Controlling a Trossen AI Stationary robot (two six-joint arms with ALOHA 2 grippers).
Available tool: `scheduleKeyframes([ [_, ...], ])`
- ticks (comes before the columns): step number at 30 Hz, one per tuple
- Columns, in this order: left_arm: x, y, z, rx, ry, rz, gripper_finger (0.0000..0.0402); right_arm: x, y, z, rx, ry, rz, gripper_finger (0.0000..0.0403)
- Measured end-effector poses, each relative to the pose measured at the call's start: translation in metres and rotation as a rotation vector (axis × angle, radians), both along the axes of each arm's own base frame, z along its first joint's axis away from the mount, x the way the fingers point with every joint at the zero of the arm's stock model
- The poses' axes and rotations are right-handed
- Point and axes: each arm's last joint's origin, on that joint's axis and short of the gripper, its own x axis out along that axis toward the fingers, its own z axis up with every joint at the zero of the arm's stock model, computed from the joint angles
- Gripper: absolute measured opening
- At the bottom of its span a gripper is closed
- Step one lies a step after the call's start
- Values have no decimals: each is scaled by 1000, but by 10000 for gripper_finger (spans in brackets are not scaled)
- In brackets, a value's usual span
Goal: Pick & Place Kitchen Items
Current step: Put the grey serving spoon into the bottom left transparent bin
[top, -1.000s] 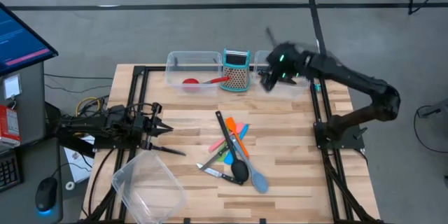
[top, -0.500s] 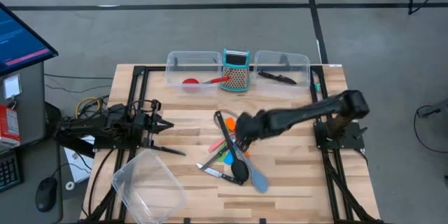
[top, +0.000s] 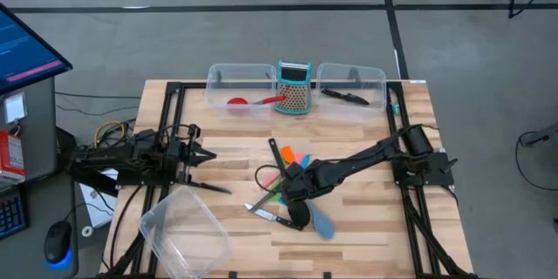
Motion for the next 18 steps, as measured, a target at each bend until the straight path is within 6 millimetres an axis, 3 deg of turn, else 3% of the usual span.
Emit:
scheduleKeyframes([
  [5,0,0,0,0,-3,0,3,1,0,-7,-6,23,-20,258],
  [8,0,0,1,0,-6,0,3,1,1,-8,1,24,-32,236],
  [18,0,0,1,0,-7,0,3,-7,-1,-8,-13,85,-55,56],
])
